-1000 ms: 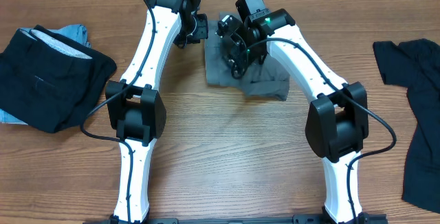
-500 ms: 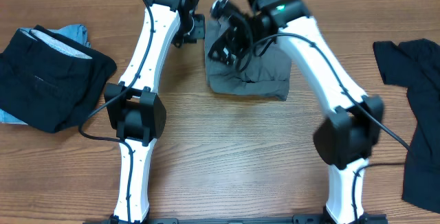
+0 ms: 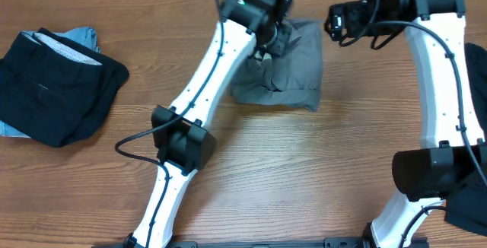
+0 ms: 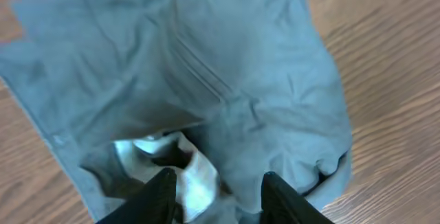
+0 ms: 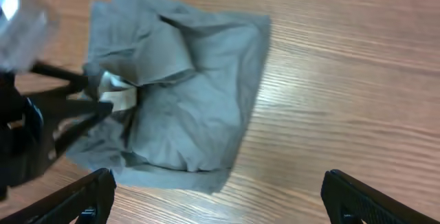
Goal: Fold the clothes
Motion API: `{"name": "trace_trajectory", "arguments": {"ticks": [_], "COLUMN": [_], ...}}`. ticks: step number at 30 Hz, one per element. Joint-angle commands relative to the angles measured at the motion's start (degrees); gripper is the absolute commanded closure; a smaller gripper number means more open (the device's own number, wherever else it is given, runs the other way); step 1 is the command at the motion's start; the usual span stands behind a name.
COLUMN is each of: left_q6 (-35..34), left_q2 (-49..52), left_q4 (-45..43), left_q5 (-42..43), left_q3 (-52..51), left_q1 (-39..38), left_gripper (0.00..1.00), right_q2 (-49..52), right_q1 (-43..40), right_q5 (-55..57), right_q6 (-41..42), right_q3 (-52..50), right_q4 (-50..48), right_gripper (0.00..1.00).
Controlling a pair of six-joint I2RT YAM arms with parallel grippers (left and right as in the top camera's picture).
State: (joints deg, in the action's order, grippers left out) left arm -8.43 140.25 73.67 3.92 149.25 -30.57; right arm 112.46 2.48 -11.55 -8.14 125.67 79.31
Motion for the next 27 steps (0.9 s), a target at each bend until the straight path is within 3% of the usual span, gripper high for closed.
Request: {"name": "trace_trajectory", "arguments": {"ticks": [1,8,10,12,13,17,23,27], "left_q6": [-1.05,-1.66,-1.64,-1.66,-1.73,-5.7,-10.16,-12.44], "left_q2": [-0.85,-0.85,-0.85,-0.85,-0.85,-0.85,-0.85,-0.85], "left_q4": [-0.22,-2.01,-1.73,-0.7,0.07,6.14,10.4,10.73], "left_q5": [-6.75,-7.52,-7.52,-7.61,-7.98,-13.55,-13.55,-13.6], "left_q3": [-3.17,-10.36,-10.73,-10.71,-10.71,-10.71,-11.08,-12.72], "left_q1": [-0.72,-0.59,-0.59,-0.59,-0.59,-0.52,-0.52,-0.52], "left_gripper": [0.59,0.64,0.75,0.94,0.96,0.96,0.95,0.89], "right_q2": [0.2,0.2,0.2,0.2,0.2,0.2,0.2,0.2], "right_q1": [-1.62,-1.7,-1.7,-1.79,-1.81,-1.81,-1.81,-1.81], "right_q5": [0.37,0.37,0.37,0.39,0.39,0.39,0.42,0.42], "right_q6": [0.7,0.7,0.7,0.68,0.68,0.68,0.68,0.68], "right_q3": [0.28,0.31,0.28,0.28,0.31,0.31,0.28,0.28], "right_q4": [0.63,0.7,0.7,0.7,0.7,0.7,0.76,0.81], "right_gripper": [0.0,0.0,0.0,0.0,0.0,0.0,0.0,0.0]}}
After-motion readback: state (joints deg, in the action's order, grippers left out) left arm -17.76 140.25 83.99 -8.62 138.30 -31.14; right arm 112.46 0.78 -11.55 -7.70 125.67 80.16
